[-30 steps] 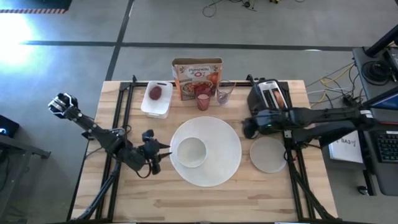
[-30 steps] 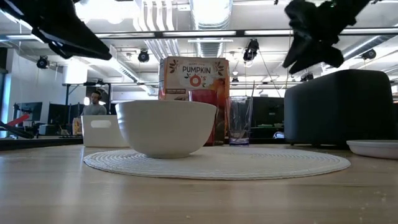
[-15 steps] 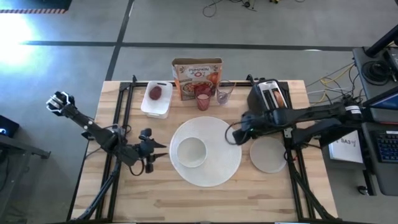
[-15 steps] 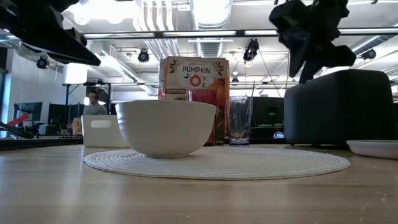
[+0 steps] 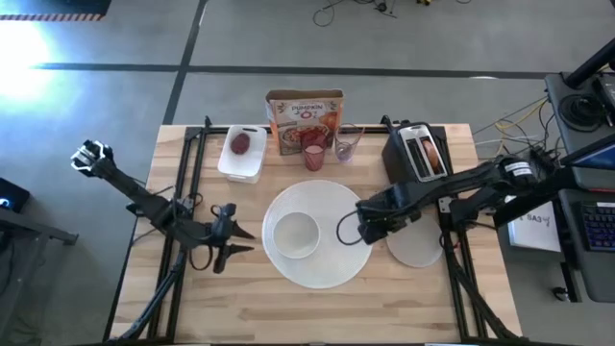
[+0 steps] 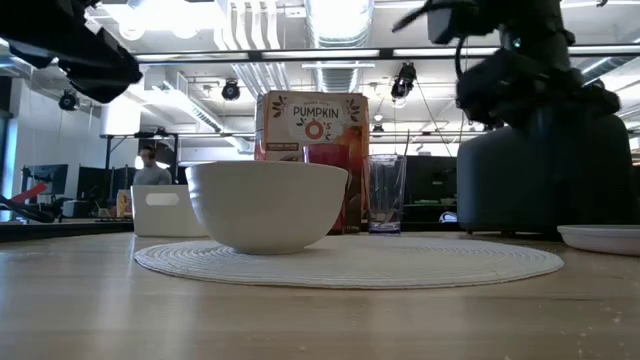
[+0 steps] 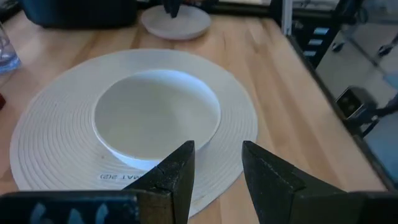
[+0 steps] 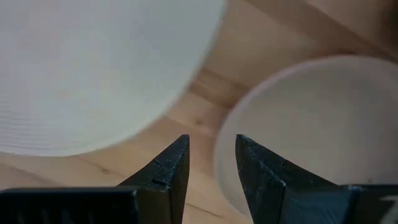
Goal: Arrange a breakfast setting
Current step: Put the white and gray plate on the white placemat to the right of the white bowl, then put the red cup on the white placemat above the gray plate
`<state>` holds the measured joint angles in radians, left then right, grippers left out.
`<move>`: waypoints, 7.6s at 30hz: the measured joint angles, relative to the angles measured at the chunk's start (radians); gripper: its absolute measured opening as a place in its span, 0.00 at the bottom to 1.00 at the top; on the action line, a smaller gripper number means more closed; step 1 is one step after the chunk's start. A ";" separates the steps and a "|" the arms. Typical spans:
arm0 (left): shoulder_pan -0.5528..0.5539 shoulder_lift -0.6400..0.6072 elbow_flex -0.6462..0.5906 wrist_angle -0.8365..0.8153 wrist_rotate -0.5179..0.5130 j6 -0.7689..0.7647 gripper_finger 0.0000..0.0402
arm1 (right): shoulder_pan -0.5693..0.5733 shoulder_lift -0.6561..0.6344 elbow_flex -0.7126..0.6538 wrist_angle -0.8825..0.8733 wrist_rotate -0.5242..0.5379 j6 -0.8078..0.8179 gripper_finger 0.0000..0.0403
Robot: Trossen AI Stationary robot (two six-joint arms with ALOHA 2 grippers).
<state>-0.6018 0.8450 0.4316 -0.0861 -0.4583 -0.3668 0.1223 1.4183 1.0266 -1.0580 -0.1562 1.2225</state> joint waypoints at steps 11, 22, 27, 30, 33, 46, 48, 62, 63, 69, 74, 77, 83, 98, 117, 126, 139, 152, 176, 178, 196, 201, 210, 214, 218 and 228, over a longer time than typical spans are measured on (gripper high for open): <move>0.001 0.076 -0.002 0.086 -0.004 0.010 0.29 | 0.094 0.089 -0.018 -0.008 -0.013 0.110 0.29; 0.001 0.077 -0.002 0.085 -0.003 0.019 0.29 | 0.118 0.172 -0.019 0.019 0.000 0.119 0.29; 0.001 0.083 -0.002 0.084 -0.003 0.018 0.29 | 0.118 0.210 -0.019 0.070 0.000 0.086 0.29; 0.001 0.083 -0.002 0.084 -0.003 0.018 0.29 | 0.118 0.233 -0.020 0.072 0.000 0.067 0.29; 0.001 0.083 -0.002 0.084 -0.003 0.018 0.29 | 0.118 0.253 -0.021 0.071 0.000 0.058 0.29; 0.001 0.083 -0.002 0.085 -0.022 0.018 0.29 | 0.118 0.271 -0.022 0.071 0.027 -0.015 0.12; 0.001 0.083 -0.002 0.086 -0.022 0.018 0.29 | 0.118 0.268 -0.023 0.069 0.029 -0.019 0.08; 0.001 0.083 -0.002 0.105 -0.030 0.018 0.29 | 0.124 0.252 -0.019 0.112 -0.046 -0.041 0.02; 0.001 0.083 -0.002 0.106 -0.030 0.018 0.29 | 0.126 0.252 -0.013 0.119 -0.047 -0.063 0.02; 0.001 0.083 -0.002 0.131 -0.031 0.018 0.29 | 0.129 0.252 0.067 0.141 -0.015 -0.258 0.02; 0.001 0.092 -0.002 0.171 -0.032 0.018 0.29 | 0.129 0.251 0.143 0.144 0.048 -0.421 0.02; 0.001 0.106 -0.002 0.185 -0.032 0.018 0.29 | 0.129 0.251 0.164 0.145 0.082 -0.536 0.02; 0.001 0.132 -0.002 0.215 -0.030 0.018 0.29 | 0.129 0.253 0.163 0.160 0.101 -0.853 0.02; 0.001 0.147 -0.002 0.288 -0.029 0.096 0.29 | 0.158 0.254 0.145 0.233 0.075 -1.343 0.02; 0.001 0.147 -0.002 0.288 -0.029 0.096 0.29 | 0.175 0.254 0.131 0.352 -0.007 -1.163 0.16; 0.001 0.147 -0.002 0.289 -0.029 0.096 0.29 | 0.170 0.254 0.136 0.350 -0.002 -1.088 0.26; 0.001 0.147 -0.002 0.332 -0.141 0.097 0.29 | 0.043 0.253 0.342 0.055 0.236 -1.228 0.20; 0.003 0.146 -0.002 0.406 -0.532 -0.118 0.29 | -0.149 0.252 0.427 0.001 0.483 -1.460 0.20; 0.059 0.146 0.174 0.268 -0.699 -0.061 0.29 | -0.311 0.226 0.434 0.350 0.394 -2.061 0.20; 0.065 0.147 0.178 0.249 -0.732 -0.061 0.29 | -0.319 0.224 0.434 0.378 0.382 -2.092 0.20; 0.226 0.140 0.368 0.015 -0.774 0.145 0.29 | -0.540 0.244 0.434 0.517 0.186 -2.019 0.20; 0.278 0.151 0.440 -0.098 -0.774 0.141 0.29 | -0.542 0.245 0.434 0.509 0.176 -2.018 0.20; 0.358 0.150 0.453 -0.128 -0.774 0.149 0.29 | -0.541 0.246 0.434 0.481 0.174 -2.025 0.20; 0.397 0.147 0.452 -0.151 -0.773 0.150 0.29 | -0.541 0.246 0.434 0.485 0.174 -2.026 0.20; 0.436 0.144 0.452 -0.177 -0.773 0.150 0.29 | -0.541 0.254 0.434 0.487 0.164 -2.025 0.20; 0.518 0.144 0.452 -0.197 -0.728 0.171 0.29 | -0.539 0.305 0.434 0.526 0.130 -2.035 0.20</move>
<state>-0.0841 0.9892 0.8833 -0.2827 -1.1867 -0.1955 -0.4171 1.7233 1.4609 -0.5323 -0.0261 -0.8124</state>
